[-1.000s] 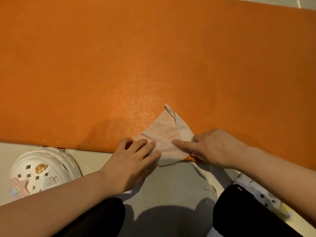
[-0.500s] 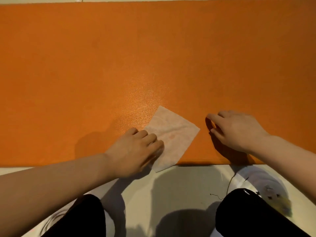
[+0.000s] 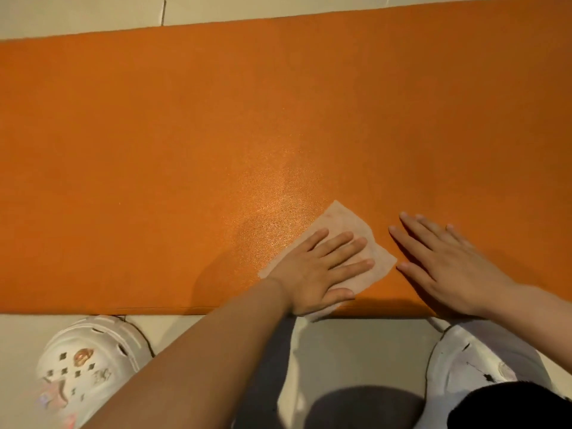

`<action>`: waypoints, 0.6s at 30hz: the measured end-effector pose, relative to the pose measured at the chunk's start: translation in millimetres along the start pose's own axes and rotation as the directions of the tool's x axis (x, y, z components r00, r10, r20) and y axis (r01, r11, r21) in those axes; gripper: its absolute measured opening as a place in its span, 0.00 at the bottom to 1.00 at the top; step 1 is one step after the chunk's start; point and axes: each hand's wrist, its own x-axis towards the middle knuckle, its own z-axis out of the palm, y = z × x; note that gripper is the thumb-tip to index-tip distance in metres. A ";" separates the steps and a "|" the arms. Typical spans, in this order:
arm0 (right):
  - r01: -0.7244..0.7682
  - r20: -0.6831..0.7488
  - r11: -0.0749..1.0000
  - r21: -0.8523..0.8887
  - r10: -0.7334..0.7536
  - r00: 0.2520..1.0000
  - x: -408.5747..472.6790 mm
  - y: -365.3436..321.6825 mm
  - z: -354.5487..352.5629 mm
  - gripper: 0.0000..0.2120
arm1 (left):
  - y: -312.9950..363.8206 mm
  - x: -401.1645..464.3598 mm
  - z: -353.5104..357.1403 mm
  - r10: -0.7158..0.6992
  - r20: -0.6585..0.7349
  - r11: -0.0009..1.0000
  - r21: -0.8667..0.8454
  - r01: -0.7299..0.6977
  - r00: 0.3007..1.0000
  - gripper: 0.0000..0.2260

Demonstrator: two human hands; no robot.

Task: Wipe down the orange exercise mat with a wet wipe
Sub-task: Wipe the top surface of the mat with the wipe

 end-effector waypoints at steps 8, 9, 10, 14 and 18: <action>-0.052 -0.036 0.998 0.045 0.054 0.998 5.2 -9.8 11.8 0.37 | -80.9 -87.8 7.3 -0.538 -0.092 0.841 -0.134 0.525 0.838 0.29; -0.048 -0.047 0.998 0.048 0.050 0.998 5.4 -8.2 13.7 0.37 | -92.5 -106.4 7.5 -0.636 -0.080 0.768 -0.163 0.619 0.768 0.30; -0.044 -0.059 0.998 0.046 0.046 0.997 5.5 -5.6 16.0 0.38 | -99.2 -121.5 7.8 -0.730 -0.061 0.678 -0.194 0.709 0.681 0.31; -0.036 -0.163 0.999 0.005 0.036 0.986 9.4 1.8 28.9 0.37 | -76.8 -115.3 7.2 -0.935 -0.043 0.350 -0.287 0.892 0.353 0.30; -0.020 -0.293 0.998 -0.055 0.003 0.956 13.2 2.8 35.9 0.30 | -29.8 -56.0 10.5 -0.909 -0.066 0.412 -0.301 0.860 0.412 0.29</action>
